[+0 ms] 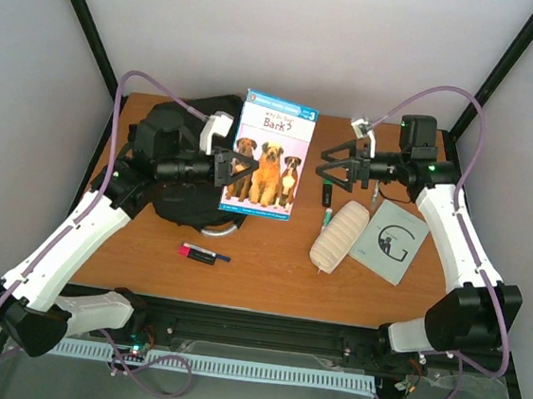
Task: Pack the student bag
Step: Pick up the book from the center of the board, then adjust the student bag at the center of the board.
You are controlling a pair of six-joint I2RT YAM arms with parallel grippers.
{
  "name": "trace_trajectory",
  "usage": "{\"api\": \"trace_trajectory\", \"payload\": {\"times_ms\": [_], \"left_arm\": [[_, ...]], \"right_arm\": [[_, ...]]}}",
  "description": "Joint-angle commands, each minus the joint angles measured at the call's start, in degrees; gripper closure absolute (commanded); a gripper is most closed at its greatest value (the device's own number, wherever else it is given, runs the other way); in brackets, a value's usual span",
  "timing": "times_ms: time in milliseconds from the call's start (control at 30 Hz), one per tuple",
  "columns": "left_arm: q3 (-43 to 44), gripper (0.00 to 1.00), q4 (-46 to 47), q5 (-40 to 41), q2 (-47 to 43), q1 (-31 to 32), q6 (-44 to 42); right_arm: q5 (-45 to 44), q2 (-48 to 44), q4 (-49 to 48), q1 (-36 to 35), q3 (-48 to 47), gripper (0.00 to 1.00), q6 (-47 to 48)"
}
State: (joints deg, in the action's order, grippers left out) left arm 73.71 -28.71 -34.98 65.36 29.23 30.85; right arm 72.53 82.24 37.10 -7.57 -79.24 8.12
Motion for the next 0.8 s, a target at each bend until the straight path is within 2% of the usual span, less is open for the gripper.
{"api": "trace_trajectory", "payload": {"times_ms": [0,200,400,467,600,767], "left_arm": [[1.04,0.99,8.62,-7.79,-0.31,-0.32,2.70],[0.13,0.99,14.49,-10.41,-0.58,-0.32,4.66],[0.66,0.99,14.59,-8.31,0.30,-0.32,4.27],[0.89,0.99,13.46,-6.91,0.75,-0.32,3.16],[0.51,0.99,12.61,-5.01,0.82,-0.38,2.07],[-0.51,0.99,12.65,-2.51,0.98,-0.41,1.83]], "right_arm": [[3.30,-2.41,-4.30,-4.78,-1.23,0.00,-2.95],[1.90,0.50,-7.52,-10.23,-2.68,0.00,-7.50],[8.36,0.74,-8.39,-12.82,-4.25,0.00,-8.51],[11.69,0.25,-5.85,-13.13,-4.98,0.00,-7.46],[16.51,-0.19,3.82,-13.25,-7.31,0.05,0.34],[18.37,-0.74,7.28,-13.26,-8.33,0.10,1.17]]}}
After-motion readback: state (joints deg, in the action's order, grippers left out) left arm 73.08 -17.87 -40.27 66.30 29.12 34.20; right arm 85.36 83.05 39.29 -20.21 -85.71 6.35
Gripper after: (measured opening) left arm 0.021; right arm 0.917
